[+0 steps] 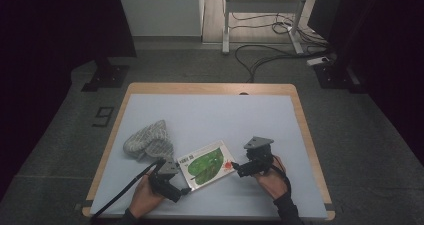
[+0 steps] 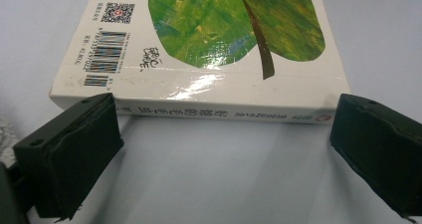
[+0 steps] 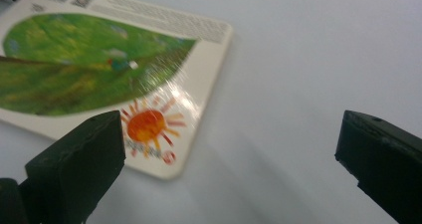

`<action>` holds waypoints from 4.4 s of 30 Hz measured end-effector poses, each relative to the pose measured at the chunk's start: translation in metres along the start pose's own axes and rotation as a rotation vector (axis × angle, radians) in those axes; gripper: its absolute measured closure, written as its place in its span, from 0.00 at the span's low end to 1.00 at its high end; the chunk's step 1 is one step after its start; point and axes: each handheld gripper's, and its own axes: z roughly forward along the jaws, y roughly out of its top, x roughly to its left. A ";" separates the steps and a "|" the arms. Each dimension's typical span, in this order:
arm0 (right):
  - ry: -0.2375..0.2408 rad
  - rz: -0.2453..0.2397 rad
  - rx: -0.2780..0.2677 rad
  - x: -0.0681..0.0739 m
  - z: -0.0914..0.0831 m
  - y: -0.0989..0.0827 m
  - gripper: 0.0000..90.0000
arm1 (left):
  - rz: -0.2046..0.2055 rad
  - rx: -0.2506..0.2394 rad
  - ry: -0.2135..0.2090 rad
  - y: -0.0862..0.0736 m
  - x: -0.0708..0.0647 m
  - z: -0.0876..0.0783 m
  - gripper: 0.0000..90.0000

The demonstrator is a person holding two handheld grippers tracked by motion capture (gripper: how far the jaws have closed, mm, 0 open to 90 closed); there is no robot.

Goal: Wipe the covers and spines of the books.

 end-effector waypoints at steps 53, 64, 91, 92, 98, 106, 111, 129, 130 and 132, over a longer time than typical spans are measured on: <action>0.238 0.149 -0.043 0.007 0.064 0.044 0.01 | -0.001 0.001 -0.001 0.000 0.000 0.000 0.00; 0.282 0.187 -0.081 0.008 0.045 0.041 0.01 | -0.001 0.000 -0.001 0.000 0.000 0.000 0.00; 0.277 0.006 0.074 0.011 0.022 0.032 0.27 | -0.007 0.008 0.001 0.000 0.000 0.000 0.00; 0.273 0.000 0.078 0.011 0.021 0.032 0.30 | -0.010 0.010 0.000 0.000 0.000 0.000 0.00; 0.274 -0.012 0.085 0.009 0.017 0.030 0.39 | -0.010 0.019 0.000 0.000 -0.001 0.000 0.00; 0.286 -0.030 0.078 0.006 0.009 0.026 0.49 | -0.025 0.026 0.013 0.000 -0.003 -0.001 0.00; 0.296 -0.036 0.060 0.006 0.001 0.023 0.55 | -0.044 0.037 0.023 0.001 -0.003 -0.003 0.00; 0.311 -0.041 0.018 0.005 -0.013 0.001 0.69 | -0.076 -0.026 0.012 0.005 -0.001 -0.013 0.02; 0.312 -0.043 0.017 0.004 -0.014 0.000 0.70 | -0.079 -0.030 0.009 0.005 -0.001 -0.014 0.02; 0.310 -0.042 0.017 0.004 -0.014 -0.003 0.71 | -0.084 -0.037 0.004 0.005 -0.001 -0.014 0.02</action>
